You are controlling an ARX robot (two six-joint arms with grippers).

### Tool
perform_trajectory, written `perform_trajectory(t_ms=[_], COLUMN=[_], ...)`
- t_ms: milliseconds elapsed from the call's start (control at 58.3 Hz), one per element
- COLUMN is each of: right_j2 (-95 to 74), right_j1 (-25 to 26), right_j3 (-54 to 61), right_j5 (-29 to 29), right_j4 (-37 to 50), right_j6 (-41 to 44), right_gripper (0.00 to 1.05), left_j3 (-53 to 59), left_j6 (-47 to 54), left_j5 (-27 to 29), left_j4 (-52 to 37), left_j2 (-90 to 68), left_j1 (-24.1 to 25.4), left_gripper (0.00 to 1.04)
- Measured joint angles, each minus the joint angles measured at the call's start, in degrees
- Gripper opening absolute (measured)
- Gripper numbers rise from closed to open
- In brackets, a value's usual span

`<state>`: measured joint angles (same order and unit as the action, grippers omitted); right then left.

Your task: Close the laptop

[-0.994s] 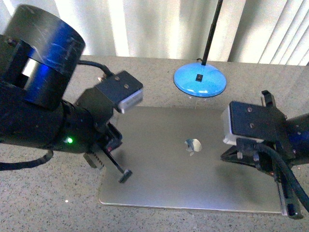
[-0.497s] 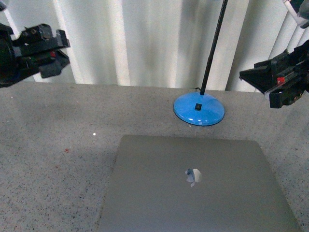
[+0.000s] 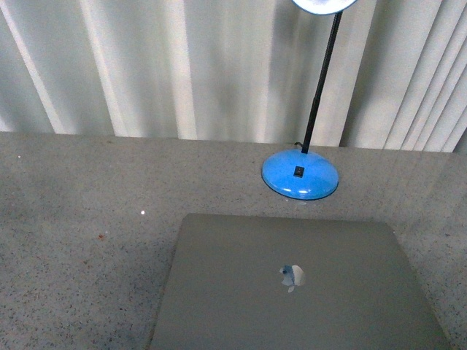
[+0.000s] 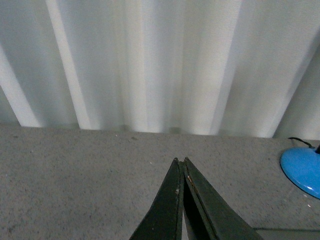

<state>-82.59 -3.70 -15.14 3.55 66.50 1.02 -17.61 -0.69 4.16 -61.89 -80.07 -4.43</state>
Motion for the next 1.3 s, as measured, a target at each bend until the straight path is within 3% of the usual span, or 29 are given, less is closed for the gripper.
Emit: perform_trajectory(t_ms=[137, 171, 377, 1303], right_j2=[6.2, 8.3, 18.2, 58.5], right_j1=[2.7, 3.3, 3.7, 3.7], right_j3=[4.1, 5.3, 9.7, 14.8], right_j5=[-3.4, -3.3, -3.6, -3.6], right_j4=[-2.1, -3.1, -8.7, -42.5], right_j6=[0.0, -0.1, -0.2, -0.4], right_gripper=[0.03, 0.03, 0.03, 0.03], left_j3=[5.5, 7.1, 11.4, 16.0], left_j6=[0.2, 0.3, 0.3, 0.3], left_j5=[-1.8, -3.9, -4.0, -4.1], left_j4=[-2.8, -2.0, 3.0, 37.2], left_j2=[2.8, 4.6, 14.3, 55.4], left_j1=[1.7, 3.0, 4.3, 4.3], left_gripper=[0.04, 0.04, 0.04, 0.04])
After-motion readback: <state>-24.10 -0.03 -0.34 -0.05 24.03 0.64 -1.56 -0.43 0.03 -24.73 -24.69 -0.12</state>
